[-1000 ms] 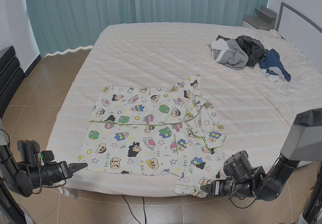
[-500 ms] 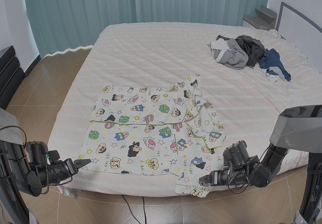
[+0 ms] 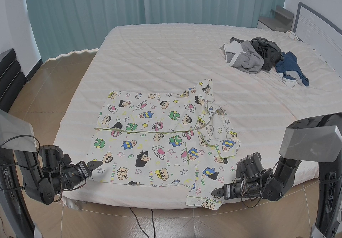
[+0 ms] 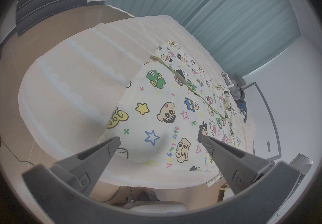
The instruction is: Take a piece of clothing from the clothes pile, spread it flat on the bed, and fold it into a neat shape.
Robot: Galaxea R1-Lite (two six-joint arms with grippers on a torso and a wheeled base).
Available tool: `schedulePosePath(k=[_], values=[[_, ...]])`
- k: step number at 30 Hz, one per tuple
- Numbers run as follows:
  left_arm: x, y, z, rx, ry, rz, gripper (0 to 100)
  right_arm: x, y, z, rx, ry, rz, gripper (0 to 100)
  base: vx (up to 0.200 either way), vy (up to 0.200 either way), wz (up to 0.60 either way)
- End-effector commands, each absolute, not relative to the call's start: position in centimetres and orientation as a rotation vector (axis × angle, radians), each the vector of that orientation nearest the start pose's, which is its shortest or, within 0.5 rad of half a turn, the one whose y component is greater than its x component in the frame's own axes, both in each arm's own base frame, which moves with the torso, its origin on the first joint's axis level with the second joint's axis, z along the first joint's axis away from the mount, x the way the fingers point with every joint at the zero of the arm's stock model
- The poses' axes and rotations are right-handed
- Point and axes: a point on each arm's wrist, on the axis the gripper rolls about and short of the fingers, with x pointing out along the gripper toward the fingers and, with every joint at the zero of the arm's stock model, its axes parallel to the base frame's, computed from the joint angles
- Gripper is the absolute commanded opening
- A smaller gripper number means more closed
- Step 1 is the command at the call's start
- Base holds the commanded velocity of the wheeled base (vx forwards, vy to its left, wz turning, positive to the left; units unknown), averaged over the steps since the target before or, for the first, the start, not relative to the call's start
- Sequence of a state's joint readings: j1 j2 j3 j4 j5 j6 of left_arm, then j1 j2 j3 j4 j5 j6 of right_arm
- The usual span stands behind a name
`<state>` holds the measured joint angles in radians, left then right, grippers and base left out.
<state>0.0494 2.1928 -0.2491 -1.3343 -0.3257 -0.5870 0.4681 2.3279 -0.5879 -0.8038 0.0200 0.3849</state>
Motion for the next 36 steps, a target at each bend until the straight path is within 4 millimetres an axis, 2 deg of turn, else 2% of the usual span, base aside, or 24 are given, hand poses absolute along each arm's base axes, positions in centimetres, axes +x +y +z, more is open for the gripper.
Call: schedulePosePath(k=[1,11,17,22,25,33,36], values=[[26.9,0.5,-1.5,-0.678,0.685,-0.052,100,27.6,14.4,-5.7,0.136,1.009,0.271,100,0.000,0.000,0.00],[27.5,0.8,-1.8,-0.702,0.673,-0.019,100,27.6,15.8,-6.4,0.168,0.949,0.307,100,0.000,0.000,0.00],[27.5,0.8,-1.9,-0.705,0.673,-0.017,100,27.4,15.8,-6.5,0.187,0.950,0.300,100,0.000,0.000,0.00],[26.9,0.8,-2.5,-0.716,0.714,0.000,100,27.2,16.0,-6.5,0.203,0.956,0.294,100,0.000,0.000,0.00],[25.6,0.8,-2.7,-0.721,0.754,0.020,100,27.2,16.0,-6.5,0.201,0.956,0.296,100,0.000,0.000,0.00],[23.7,0.7,-0.9,-0.723,0.743,0.008,100,27.1,16.0,-6.6,0.199,0.960,0.296,100,0.000,0.000,0.00],[23.9,0.6,-1.1,-0.717,0.746,0.008,100,27.1,16.1,-6.6,0.200,0.961,0.297,100,0.000,0.000,0.00]])
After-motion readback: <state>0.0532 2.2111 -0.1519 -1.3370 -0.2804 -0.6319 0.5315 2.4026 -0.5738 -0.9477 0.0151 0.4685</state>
